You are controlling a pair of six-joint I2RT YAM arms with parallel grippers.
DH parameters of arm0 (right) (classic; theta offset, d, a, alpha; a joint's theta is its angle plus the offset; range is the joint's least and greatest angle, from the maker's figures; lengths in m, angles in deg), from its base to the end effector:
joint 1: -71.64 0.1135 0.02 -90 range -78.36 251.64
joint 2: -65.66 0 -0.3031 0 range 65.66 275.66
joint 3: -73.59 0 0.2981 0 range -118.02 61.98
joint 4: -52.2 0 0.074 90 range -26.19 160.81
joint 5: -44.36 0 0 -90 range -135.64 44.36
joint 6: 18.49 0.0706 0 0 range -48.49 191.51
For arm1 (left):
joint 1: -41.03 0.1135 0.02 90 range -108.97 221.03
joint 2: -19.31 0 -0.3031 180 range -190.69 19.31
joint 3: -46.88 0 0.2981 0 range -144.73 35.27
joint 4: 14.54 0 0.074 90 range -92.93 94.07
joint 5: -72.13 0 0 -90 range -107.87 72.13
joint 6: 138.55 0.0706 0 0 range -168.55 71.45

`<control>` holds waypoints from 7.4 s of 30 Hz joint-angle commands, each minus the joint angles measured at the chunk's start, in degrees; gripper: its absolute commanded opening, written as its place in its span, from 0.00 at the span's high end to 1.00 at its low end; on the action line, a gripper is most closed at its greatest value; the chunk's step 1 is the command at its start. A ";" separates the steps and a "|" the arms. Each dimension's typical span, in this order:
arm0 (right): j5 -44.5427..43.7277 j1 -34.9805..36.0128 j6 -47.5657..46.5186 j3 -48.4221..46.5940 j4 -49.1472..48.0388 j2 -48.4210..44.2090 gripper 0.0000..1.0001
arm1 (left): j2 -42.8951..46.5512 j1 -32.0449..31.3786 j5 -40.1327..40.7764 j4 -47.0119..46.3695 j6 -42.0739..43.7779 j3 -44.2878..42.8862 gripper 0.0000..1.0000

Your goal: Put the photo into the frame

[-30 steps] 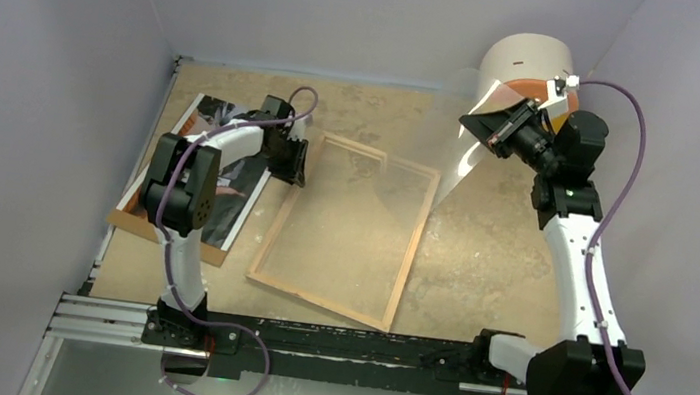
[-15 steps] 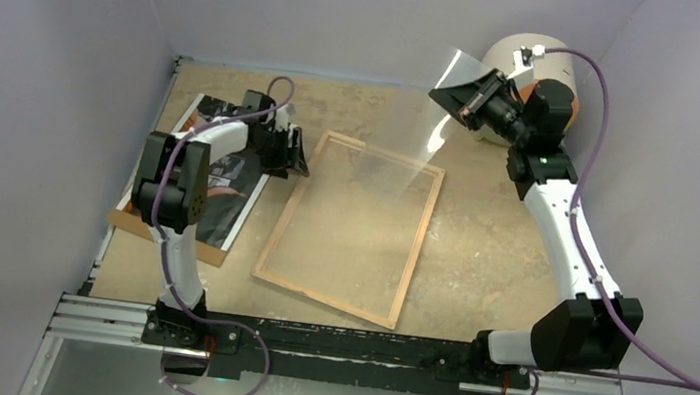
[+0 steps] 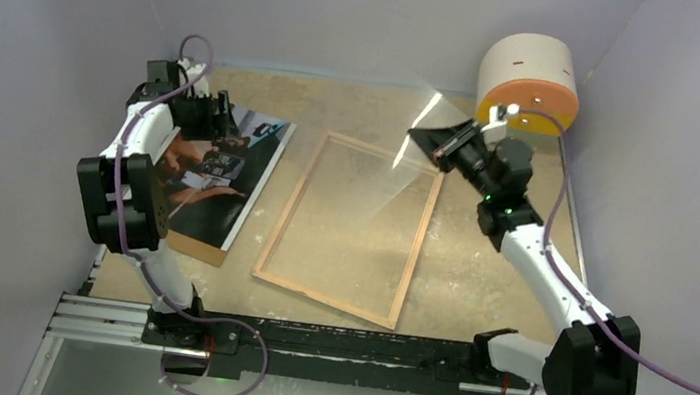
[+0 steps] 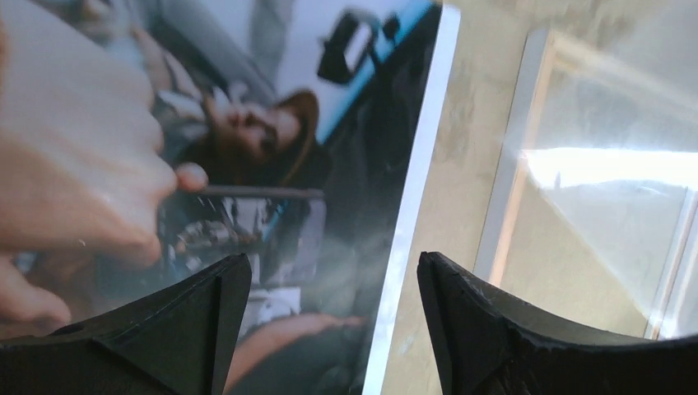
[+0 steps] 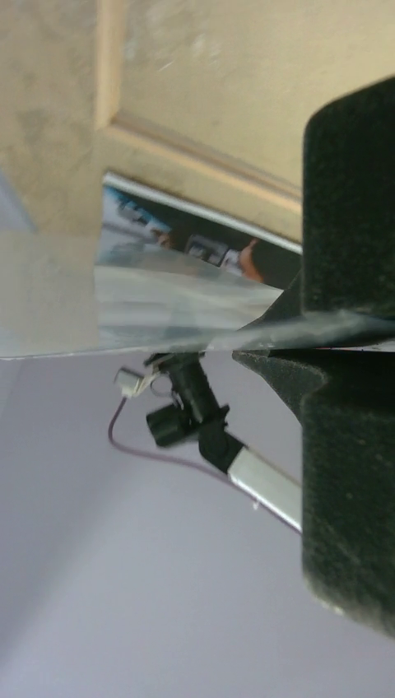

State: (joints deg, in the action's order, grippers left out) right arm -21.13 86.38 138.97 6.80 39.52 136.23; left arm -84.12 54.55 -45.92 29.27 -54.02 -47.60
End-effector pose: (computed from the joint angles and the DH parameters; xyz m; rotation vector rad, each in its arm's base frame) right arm 0.3341 0.1182 0.4011 0.3373 1.5713 1.4517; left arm 0.4622 0.0770 0.2534 -0.1975 2.4109 -0.5436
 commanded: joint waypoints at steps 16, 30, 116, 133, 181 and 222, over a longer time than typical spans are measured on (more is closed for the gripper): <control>-47.86 35.58 10.85 17.75 26.48 -7.16 0.50 | 6.37 -6.00 4.84 4.98 29.95 20.13 0.24; -28.91 36.26 -10.06 9.64 48.80 -7.21 0.03 | 5.39 -6.40 7.74 4.82 32.10 18.24 0.25; 30.92 5.82 -23.10 2.53 -1.13 37.96 0.54 | 2.99 -15.56 21.63 -7.19 37.11 26.19 0.24; 26.44 5.82 -14.63 12.29 -9.12 31.03 1.00 | 4.22 -15.54 16.49 -1.82 37.98 22.45 0.12; 22.10 -7.85 -19.19 15.21 6.46 21.60 1.00 | -0.35 -21.49 6.26 1.63 33.12 12.03 0.03; 26.13 -8.77 -15.25 16.81 -9.99 18.91 1.00 | -4.55 -22.80 12.42 -2.07 32.97 14.67 0.10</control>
State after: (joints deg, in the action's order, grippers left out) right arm 2.56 77.88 121.73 23.68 35.11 154.24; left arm -86.83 31.99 -34.40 28.55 -20.51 -34.20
